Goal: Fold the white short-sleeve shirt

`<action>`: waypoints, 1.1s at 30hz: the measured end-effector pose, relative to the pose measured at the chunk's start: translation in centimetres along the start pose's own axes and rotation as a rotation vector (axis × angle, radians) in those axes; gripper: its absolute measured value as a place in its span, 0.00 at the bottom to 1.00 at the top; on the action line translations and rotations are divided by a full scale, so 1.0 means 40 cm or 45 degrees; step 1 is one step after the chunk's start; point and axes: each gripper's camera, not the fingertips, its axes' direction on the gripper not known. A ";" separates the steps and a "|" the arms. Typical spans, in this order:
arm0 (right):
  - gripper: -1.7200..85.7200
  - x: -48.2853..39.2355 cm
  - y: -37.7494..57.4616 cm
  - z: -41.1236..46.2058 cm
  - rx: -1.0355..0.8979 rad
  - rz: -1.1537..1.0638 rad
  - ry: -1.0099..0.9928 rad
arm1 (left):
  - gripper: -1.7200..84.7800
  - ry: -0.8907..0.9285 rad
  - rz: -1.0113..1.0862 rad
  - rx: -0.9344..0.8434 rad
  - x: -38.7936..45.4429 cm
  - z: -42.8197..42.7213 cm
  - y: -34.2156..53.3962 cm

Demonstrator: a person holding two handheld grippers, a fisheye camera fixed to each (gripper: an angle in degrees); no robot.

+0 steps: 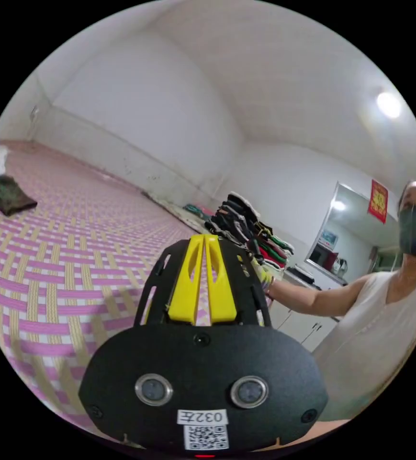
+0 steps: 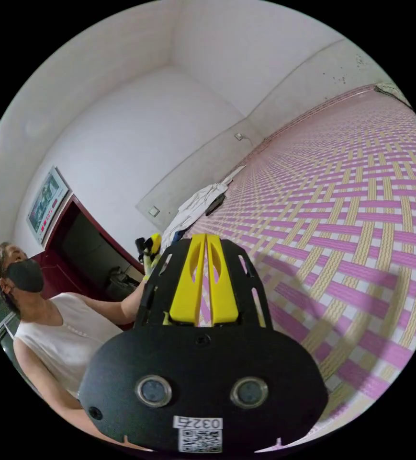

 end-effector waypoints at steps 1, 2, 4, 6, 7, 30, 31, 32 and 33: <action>0.01 -0.013 0.020 -0.001 0.024 0.005 0.013 | 0.01 -0.047 0.104 0.011 0.068 -0.001 0.044; 0.01 -0.018 0.031 -0.001 0.044 0.010 0.012 | 0.01 -0.073 0.147 0.031 0.100 -0.003 0.068; 0.01 -0.046 0.078 0.009 0.101 0.023 -0.009 | 0.01 -0.133 0.247 0.206 0.209 -0.028 0.172; 0.01 -0.076 0.108 0.029 0.111 0.009 0.008 | 0.01 -0.114 0.221 0.343 0.259 -0.049 0.244; 0.01 -0.096 0.126 0.045 0.110 -0.004 0.000 | 0.01 -0.073 0.189 0.346 0.274 -0.051 0.277; 0.01 -0.191 0.352 0.244 0.236 -0.061 -0.060 | 0.08 -1.053 -0.932 0.811 0.045 -0.471 0.523; 0.01 -0.194 0.362 0.264 0.242 -0.060 -0.062 | 0.05 -1.013 -0.948 0.796 0.062 -0.450 0.524; 0.01 -0.196 0.367 0.273 0.244 -0.060 -0.060 | 0.04 -0.997 -0.954 0.811 0.076 -0.438 0.526; 0.01 -0.200 0.377 0.295 0.247 -0.065 -0.061 | 0.02 -0.976 -0.933 0.854 0.115 -0.407 0.527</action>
